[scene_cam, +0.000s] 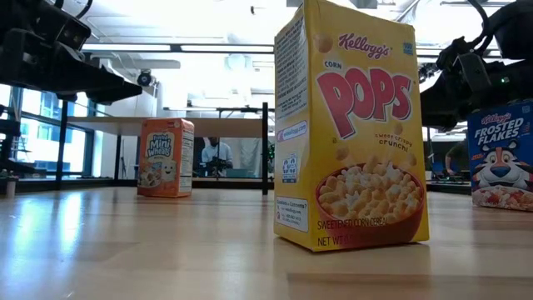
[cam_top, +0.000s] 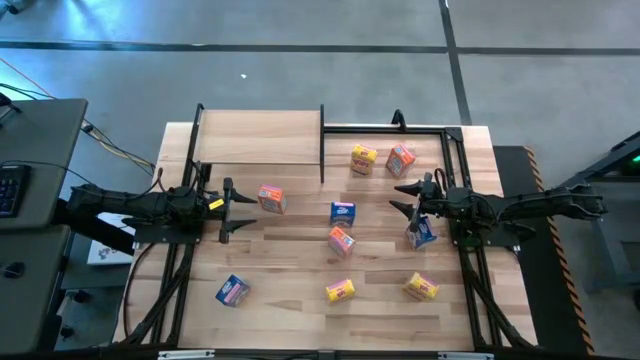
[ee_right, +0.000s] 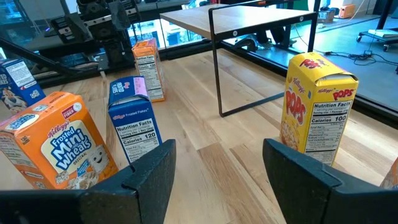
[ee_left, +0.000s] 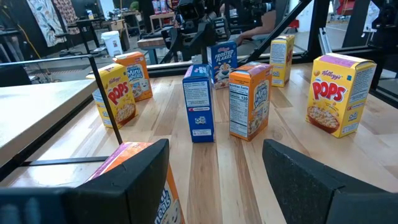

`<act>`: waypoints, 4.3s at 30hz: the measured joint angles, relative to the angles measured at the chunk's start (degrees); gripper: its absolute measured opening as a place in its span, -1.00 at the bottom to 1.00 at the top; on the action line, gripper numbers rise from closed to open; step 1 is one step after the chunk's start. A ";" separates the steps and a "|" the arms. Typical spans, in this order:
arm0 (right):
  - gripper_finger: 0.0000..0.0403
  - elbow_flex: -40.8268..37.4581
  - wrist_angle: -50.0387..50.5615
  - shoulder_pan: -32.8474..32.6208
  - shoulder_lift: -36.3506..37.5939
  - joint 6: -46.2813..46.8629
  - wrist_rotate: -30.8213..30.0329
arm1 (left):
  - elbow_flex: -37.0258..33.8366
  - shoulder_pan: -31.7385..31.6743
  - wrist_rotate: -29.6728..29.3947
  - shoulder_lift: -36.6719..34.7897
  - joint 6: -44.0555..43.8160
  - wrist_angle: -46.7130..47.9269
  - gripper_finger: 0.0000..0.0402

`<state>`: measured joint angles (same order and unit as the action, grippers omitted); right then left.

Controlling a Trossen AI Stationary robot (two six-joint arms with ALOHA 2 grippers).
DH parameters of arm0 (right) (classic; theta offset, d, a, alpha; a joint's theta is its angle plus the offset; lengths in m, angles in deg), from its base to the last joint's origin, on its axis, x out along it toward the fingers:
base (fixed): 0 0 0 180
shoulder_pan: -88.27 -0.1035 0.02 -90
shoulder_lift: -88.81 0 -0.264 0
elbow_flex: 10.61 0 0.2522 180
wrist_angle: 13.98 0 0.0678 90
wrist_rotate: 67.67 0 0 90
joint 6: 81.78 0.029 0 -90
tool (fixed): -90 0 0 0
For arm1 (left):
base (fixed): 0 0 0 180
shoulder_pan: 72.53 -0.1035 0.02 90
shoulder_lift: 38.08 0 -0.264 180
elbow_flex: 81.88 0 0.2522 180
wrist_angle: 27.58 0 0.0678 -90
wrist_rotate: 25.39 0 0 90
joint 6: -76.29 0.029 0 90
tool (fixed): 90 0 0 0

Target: Stack cereal on shelf

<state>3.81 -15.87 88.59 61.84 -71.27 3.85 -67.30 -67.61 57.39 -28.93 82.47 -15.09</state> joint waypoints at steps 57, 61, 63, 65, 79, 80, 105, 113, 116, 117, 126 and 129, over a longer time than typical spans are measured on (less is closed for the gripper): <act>0.62 8.37 3.10 0.02 -0.10 -7.66 -1.04 | 0.00 -0.01 0.00 0.00 0.00 -0.01 0.25; 0.63 15.16 9.08 0.05 -1.22 -9.56 -3.07 | 0.00 0.00 0.00 0.00 0.00 -0.01 0.25; 0.63 18.81 12.41 0.24 -2.21 -10.71 -4.48 | 0.00 -0.01 0.00 -0.01 0.00 0.01 0.25; 0.63 22.45 15.91 0.84 -3.43 -10.98 -5.70 | 0.00 0.01 0.00 -0.02 0.00 -0.01 0.25; 0.63 38.35 26.46 11.25 -17.73 -10.57 -6.30 | 0.01 0.00 0.00 -0.02 0.00 -0.01 0.25; 0.63 39.25 27.21 12.25 -19.10 -10.54 -5.78 | 0.00 -0.01 0.00 0.00 0.00 -0.01 0.25; 0.63 63.97 45.40 25.71 -52.07 -11.00 7.73 | 0.00 0.01 0.00 -0.01 0.00 -0.01 0.25; 0.63 66.49 51.65 27.90 -58.03 -11.58 10.12 | 0.00 0.01 0.00 0.00 0.00 -0.01 0.25; 0.63 66.49 51.94 28.37 -59.26 -12.05 10.21 | 0.00 -0.02 0.00 -0.02 0.00 -0.01 0.25; 0.63 66.50 51.91 28.53 -59.67 -12.05 10.53 | 0.01 -0.02 0.00 -0.01 0.00 -0.01 0.25; 0.63 66.50 52.68 28.98 -63.87 -13.06 11.55 | 0.00 -0.01 0.00 -0.02 0.00 -0.03 0.25; 0.63 66.50 52.72 28.96 -65.30 -13.18 10.46 | 0.00 -0.02 0.00 -0.02 0.00 -0.01 0.25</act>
<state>70.31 36.85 117.55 -3.46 -84.45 14.30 -67.30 -67.62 57.39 -28.95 82.47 -15.10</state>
